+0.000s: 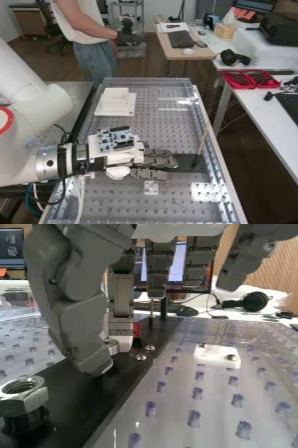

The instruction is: Grab the bearing and place it in the white container

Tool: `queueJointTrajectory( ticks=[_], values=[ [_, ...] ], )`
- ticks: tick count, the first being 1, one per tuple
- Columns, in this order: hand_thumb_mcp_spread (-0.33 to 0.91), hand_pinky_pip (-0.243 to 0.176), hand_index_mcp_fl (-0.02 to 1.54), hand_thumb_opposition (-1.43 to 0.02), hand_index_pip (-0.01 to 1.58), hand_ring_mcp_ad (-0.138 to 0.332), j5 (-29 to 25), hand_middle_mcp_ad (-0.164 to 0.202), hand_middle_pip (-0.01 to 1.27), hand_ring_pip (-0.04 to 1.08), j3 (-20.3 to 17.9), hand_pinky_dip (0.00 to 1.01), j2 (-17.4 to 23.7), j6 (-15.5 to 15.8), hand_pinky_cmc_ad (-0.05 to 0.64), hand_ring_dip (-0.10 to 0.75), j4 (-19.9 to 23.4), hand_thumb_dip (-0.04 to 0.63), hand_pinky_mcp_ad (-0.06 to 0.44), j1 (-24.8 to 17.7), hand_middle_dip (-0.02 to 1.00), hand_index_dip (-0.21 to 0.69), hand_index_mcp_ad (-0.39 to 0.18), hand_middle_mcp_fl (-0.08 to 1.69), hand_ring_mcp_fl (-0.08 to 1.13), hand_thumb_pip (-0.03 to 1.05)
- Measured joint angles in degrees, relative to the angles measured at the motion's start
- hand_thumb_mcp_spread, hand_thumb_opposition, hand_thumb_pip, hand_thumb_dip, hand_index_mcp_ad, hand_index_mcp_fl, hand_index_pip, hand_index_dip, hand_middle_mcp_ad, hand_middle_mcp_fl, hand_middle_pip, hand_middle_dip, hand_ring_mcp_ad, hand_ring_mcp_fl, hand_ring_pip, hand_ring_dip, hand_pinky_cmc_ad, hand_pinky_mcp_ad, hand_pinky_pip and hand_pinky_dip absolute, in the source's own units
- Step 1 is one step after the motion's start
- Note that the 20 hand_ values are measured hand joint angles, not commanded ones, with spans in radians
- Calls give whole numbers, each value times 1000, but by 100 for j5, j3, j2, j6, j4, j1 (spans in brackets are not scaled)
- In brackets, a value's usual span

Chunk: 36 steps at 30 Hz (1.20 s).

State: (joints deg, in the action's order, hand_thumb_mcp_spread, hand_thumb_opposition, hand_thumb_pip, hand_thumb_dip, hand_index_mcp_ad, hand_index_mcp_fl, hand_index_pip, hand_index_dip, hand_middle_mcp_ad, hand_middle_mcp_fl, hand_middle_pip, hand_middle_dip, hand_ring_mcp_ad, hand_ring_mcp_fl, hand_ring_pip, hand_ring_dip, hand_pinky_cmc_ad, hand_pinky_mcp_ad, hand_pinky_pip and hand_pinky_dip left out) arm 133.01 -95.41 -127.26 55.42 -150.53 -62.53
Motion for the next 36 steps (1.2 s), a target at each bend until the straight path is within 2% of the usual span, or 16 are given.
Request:
queueJointTrajectory(
  ticks=[2, 18, 24, 27, 30, 36],
  values=[
    [506, -75, 337, -852, 1295, 119, 3, 19, 152, 96, -8, 180, 0, -23, 312, 42, 19, 307, 230, 1, 190, 127, -150, 101, 0, 510],
    [503, -75, 365, -853, 1304, 119, -5, 19, 152, 101, 4, 180, -8, -28, 312, 42, -1, 300, 230, -4, 188, 126, -147, 122, 3, 515],
    [529, -73, 417, -958, 1307, 119, -7, 19, 152, 101, 0, 176, 101, -63, 316, 42, -16, 298, 250, -15, 188, 126, -152, 119, 3, 496],
    [600, -73, 417, -974, 1307, 119, -33, 19, 152, 101, -17, 176, 182, -70, 316, 42, -26, 298, 250, -20, 190, 126, -152, 122, 3, 496],
    [625, -61, 417, -974, 1306, 119, -101, 19, 152, 101, -59, 180, 277, -85, 312, 42, -40, 302, 248, -29, 188, 126, -213, 127, 2, 499],
    [625, -61, 417, -976, 1306, 120, -288, 16, 147, 101, -225, 180, 505, -84, 312, 42, -68, 302, 248, -92, 188, 126, -222, 127, 2, 499]
  ],
)
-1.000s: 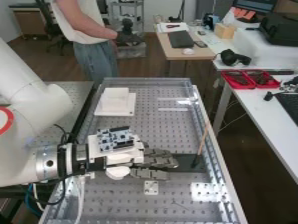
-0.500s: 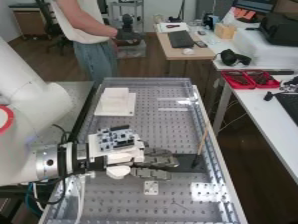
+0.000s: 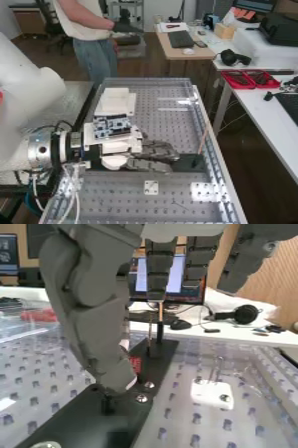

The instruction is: Grab the bearing and place it in the white container

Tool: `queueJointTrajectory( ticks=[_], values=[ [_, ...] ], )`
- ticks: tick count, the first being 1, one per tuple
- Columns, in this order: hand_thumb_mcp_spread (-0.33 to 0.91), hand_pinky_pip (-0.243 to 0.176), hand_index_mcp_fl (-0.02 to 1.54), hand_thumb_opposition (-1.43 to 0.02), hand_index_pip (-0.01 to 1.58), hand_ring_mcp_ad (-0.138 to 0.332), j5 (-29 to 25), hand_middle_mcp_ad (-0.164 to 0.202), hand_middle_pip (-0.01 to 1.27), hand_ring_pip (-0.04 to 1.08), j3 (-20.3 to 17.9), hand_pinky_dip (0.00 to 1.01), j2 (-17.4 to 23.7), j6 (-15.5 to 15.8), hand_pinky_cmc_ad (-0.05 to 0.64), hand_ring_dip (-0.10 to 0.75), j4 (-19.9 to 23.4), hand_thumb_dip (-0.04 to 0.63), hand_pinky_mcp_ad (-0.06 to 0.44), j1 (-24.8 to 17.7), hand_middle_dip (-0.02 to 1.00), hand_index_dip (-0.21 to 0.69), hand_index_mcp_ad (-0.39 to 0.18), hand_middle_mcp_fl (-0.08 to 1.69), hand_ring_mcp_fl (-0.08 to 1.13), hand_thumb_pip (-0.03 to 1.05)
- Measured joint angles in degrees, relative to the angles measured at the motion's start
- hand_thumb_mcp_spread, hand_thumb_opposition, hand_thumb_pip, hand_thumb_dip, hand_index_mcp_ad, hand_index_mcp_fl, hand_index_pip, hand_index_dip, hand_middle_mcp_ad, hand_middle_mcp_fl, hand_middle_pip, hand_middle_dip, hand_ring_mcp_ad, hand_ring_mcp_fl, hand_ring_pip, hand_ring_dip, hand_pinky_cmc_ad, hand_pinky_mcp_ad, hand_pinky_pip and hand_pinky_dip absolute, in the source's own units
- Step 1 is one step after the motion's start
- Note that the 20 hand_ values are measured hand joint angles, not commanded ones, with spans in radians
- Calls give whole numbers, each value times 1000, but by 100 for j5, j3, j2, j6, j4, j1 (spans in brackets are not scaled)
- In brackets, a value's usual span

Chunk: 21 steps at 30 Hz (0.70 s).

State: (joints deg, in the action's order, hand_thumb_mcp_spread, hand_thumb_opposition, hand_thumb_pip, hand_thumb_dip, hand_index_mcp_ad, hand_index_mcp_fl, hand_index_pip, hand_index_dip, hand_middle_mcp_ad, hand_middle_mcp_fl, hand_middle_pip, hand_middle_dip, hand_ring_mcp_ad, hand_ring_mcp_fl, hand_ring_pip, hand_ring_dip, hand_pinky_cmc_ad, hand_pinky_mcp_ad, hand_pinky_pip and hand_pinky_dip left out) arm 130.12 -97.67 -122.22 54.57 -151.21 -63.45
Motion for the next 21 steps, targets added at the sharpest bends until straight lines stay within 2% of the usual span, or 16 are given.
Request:
queueJointTrajectory(
  ticks=[9, 21],
  values=[
    [625, -61, 417, -976, 1306, 117, -320, 16, 147, 101, -436, 180, 577, -95, 312, 42, 65, 302, 244, -187, 188, 126, -222, 127, 2, 499],
    [623, -61, 417, -976, 1306, 113, -910, 10, 147, 101, -1307, 180, 1721, -137, 316, 42, 62, 302, 243, -644, 188, 129, -223, 127, 5, 499]
  ],
)
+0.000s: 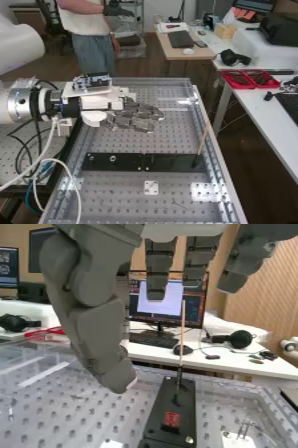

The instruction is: Grab the bearing and place it in the white container

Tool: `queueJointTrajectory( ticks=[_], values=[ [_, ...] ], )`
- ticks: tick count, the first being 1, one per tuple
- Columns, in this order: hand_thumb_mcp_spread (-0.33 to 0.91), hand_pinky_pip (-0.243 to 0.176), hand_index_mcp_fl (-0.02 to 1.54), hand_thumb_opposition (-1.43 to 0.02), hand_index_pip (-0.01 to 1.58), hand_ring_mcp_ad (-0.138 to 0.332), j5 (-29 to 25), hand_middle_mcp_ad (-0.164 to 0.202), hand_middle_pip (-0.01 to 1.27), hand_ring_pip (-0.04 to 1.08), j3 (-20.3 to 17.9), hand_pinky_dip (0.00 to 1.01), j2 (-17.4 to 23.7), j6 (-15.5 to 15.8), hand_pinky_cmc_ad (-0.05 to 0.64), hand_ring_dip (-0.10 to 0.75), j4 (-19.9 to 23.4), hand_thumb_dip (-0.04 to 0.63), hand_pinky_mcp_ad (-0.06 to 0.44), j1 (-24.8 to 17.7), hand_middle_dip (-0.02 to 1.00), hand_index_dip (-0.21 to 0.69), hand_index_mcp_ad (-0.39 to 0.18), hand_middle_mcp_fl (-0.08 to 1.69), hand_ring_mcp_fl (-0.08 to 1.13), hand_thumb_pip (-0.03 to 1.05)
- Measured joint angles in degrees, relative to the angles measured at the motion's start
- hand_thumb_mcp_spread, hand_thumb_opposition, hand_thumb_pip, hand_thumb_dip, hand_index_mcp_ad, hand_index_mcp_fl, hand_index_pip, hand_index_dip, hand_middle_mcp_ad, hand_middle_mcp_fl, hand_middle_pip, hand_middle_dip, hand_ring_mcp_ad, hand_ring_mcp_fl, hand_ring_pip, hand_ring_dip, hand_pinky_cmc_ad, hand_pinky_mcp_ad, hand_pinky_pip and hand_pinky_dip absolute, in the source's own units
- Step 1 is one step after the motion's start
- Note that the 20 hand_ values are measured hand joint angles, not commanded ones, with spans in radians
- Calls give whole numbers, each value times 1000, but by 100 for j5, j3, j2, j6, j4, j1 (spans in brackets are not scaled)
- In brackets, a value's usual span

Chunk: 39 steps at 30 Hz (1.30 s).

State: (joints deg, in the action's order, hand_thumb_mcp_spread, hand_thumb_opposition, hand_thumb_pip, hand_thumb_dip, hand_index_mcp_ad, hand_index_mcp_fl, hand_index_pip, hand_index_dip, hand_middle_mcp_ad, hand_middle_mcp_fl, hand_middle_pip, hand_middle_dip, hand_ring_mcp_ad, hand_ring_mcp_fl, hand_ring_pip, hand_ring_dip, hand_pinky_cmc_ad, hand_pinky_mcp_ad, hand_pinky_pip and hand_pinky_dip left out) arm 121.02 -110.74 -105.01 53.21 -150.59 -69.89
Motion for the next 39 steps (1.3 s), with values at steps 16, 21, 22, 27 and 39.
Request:
queueJointTrajectory(
  ticks=[16, 21, 22, 27, 39],
  values=[
    [623, -58, 415, -976, 1311, 112, -987, 9, 147, 101, -1011, 180, 1245, -283, 318, 42, 39, 302, 250, -1218, 188, 134, -223, 168, 14, 499],
    [623, -58, 415, -976, 1311, 112, -1457, 7, 147, 101, -1240, 180, 1476, -417, 318, 42, 47, 302, 248, -1660, 188, 140, -223, 164, 14, 499],
    [623, -58, 415, -976, 1311, 112, -1558, 12, 147, 101, -1287, 180, 1527, -450, 318, 42, 41, 302, 248, -1756, 192, 140, -223, 164, 14, 499],
    [621, -58, 415, -974, 1311, 113, -1937, 7, 145, 101, -1468, 180, 1707, -581, 318, 42, 22, 302, 248, -2140, 192, 140, -223, 164, 14, 499],
    [618, -58, 417, -972, 1272, 112, -2441, 10, 147, 101, -1596, 180, 1712, -828, 318, 42, -89, 302, 248, -2716, 197, 161, -223, 164, 14, 494]
  ],
)
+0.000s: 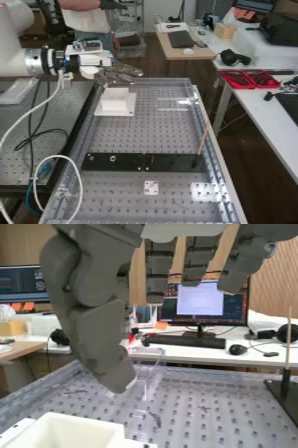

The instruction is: Grab the bearing and place it in the white container

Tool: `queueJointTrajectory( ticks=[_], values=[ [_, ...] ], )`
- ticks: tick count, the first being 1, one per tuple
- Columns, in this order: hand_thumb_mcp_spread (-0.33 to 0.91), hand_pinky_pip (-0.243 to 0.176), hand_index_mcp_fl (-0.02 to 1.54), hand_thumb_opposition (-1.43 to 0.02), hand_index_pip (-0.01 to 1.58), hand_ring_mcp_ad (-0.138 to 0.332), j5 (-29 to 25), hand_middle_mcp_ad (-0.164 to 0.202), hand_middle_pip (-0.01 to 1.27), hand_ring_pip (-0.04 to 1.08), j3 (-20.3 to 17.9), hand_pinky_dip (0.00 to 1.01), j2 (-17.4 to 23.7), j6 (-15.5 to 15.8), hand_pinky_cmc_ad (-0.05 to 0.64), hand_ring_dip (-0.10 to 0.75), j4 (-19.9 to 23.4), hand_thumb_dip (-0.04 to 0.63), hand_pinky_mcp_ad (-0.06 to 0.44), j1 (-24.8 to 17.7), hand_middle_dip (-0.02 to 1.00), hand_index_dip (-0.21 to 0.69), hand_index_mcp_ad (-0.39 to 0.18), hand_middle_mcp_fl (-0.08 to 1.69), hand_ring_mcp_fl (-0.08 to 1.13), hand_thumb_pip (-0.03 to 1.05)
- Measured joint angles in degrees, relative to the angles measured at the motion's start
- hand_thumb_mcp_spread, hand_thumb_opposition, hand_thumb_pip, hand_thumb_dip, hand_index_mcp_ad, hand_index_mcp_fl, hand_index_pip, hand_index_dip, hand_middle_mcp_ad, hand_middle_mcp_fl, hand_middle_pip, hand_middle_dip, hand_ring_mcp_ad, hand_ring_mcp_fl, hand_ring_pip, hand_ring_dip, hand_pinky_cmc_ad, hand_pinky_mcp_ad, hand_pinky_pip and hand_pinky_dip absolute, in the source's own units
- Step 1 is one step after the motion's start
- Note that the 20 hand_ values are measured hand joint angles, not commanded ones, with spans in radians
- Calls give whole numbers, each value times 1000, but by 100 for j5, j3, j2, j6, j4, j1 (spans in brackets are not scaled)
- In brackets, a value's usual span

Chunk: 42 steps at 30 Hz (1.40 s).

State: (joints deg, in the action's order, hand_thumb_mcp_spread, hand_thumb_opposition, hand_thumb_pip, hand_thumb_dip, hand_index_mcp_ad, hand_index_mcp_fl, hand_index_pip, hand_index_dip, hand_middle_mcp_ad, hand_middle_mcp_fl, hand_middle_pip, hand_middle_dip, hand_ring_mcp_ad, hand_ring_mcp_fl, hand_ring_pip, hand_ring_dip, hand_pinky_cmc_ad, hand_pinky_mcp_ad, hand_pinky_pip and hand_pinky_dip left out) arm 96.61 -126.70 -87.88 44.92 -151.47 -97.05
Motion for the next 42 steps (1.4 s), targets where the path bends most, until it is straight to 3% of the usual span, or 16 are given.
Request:
queueJointTrajectory(
  ticks=[3, 8, 11, 21, 42],
  values=[
    [518, -61, 436, -942, 1229, 113, -26, 10, 147, 101, 12, 180, -22, -12, 318, 42, -10, 298, 248, -29, 197, 192, -206, 164, 14, 417],
    [490, -61, 490, -885, 1169, 113, -73, 12, 147, 101, 35, 180, -61, -11, 318, 42, -35, 283, 248, -73, 199, 192, -201, 164, 14, 417],
    [487, -61, 522, -869, 1169, 113, -102, 9, 147, 101, 35, 180, -66, -17, 318, 42, -24, 267, 248, -97, 199, 192, -173, 164, 14, 417],
    [483, -58, 522, -850, 1152, 113, -231, 14, 147, 101, 17, 180, -86, -62, 318, 42, -14, 267, 248, -226, 199, 192, -176, 164, 14, 417],
    [483, -61, 539, -850, 1134, 113, -1053, 17, 148, 106, -307, 180, -414, -583, 316, 51, 437, 267, 251, -897, 202, 190, -176, 164, 14, 417]
  ],
)
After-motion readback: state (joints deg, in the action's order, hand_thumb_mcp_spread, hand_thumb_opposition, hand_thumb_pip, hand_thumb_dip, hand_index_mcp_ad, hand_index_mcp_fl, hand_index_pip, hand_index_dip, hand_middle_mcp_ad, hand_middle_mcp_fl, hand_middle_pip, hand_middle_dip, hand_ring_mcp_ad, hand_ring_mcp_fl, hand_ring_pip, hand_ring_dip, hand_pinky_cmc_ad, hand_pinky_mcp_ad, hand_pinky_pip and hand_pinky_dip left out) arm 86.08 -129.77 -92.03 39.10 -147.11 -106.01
